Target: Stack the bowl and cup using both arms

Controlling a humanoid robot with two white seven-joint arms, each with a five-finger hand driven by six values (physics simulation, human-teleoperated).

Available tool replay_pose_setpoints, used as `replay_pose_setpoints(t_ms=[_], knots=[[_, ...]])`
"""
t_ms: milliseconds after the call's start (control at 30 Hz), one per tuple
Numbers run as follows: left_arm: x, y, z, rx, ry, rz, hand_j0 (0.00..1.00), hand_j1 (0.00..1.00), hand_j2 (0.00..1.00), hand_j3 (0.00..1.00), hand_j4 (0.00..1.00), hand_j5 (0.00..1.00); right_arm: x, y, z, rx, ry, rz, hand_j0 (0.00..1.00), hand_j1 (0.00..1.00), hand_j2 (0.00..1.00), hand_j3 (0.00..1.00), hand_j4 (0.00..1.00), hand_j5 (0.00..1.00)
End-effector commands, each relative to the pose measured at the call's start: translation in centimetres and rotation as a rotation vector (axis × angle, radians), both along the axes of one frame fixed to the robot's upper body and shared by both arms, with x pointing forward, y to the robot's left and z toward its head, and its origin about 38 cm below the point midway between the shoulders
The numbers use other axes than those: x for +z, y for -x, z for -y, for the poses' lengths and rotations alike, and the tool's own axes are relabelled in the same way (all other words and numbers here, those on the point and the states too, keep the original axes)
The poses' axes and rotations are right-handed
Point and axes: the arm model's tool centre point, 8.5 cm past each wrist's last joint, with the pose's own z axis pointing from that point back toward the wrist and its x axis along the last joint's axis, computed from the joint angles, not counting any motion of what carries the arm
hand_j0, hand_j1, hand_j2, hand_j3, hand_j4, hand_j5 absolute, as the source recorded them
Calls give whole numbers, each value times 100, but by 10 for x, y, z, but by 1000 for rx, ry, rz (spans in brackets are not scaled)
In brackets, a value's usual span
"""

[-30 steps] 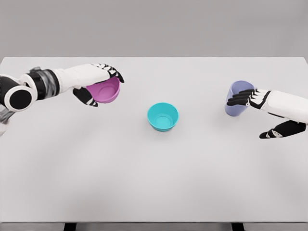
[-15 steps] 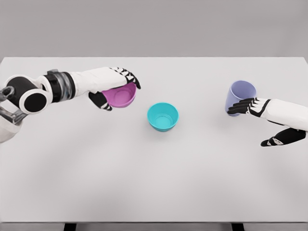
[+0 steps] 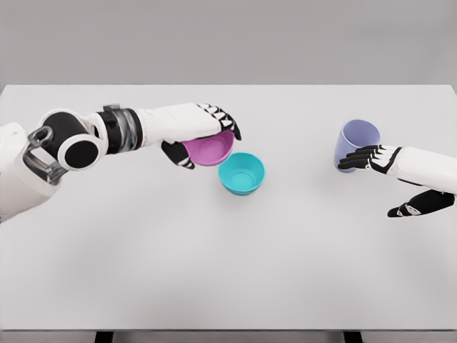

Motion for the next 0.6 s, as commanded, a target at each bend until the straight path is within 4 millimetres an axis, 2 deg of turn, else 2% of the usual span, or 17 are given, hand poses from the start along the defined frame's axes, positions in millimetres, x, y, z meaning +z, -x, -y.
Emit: replay_pose_setpoints(t_ms=[0,500,567], knots=[[-3,3,9,-23,5,-8,61,61,61,61,61,61,1,0,0,-2,-7,-3,100,100,100,100,100,100],[-14,11,47,-90,24,-34,61,61,61,61,61,61,1,1,-3,6,-11,-1,100,100,100,100,100,100],[-17,10,46,-84,18,-42,61,61,61,61,61,61,1,1,-3,6,-11,1,100,100,100,100,100,100]])
